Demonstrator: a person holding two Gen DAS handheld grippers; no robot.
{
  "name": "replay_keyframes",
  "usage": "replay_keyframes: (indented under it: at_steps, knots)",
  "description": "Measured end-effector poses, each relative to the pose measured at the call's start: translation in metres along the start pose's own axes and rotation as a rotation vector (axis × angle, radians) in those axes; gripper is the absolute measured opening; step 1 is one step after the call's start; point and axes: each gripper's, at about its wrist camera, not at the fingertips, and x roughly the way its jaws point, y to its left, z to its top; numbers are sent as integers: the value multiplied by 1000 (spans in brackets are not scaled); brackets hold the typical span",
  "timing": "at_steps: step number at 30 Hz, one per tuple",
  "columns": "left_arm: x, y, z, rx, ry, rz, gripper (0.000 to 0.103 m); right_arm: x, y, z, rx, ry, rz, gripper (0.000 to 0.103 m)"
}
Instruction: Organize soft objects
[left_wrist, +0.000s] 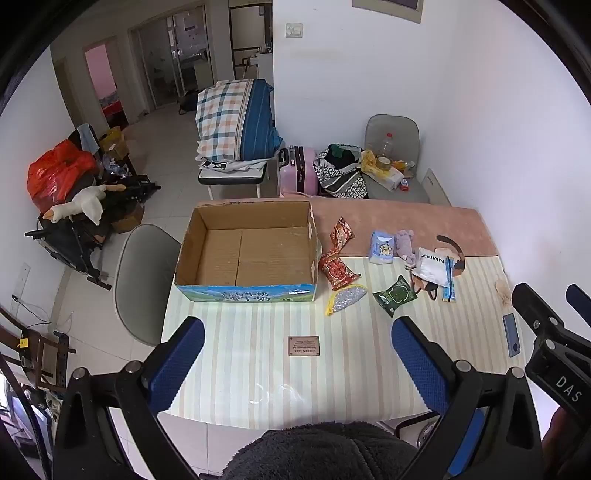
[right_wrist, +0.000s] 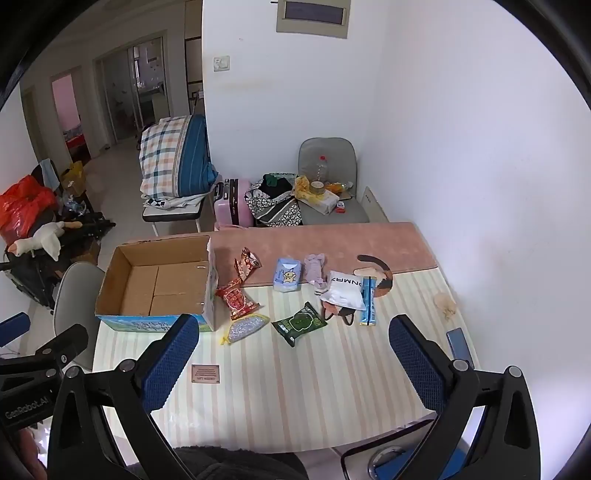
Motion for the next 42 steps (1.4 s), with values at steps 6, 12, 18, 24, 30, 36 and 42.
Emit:
replay_keyframes:
  at_steps: [6, 12, 18, 24, 30, 36, 42]
  knots:
    - [0, -1, 0, 0, 16, -1, 103, 0, -3, -1, 7, 2, 10, 103]
    - [2, -5, 3, -2, 18, -3, 103, -2, -1, 1, -12, 0, -20, 103]
    - [1, -3, 3, 0, 18, -8, 103, 2, -1, -4, -11, -4, -22, 103]
    - [4, -5, 6, -1, 6, -6, 103, -4, -2, -1, -2, -11, -18, 103]
    - [2, -2, 9, 0, 3, -6, 103, -5, -3, 0, 0, -13, -16, 103]
    - [3, 1, 8, -3, 13, -10, 103, -4, -1, 3, 2, -11, -11, 103]
    - [6, 0, 8, -6, 10, -10, 103, -3, 4, 3, -6, -12, -13, 103]
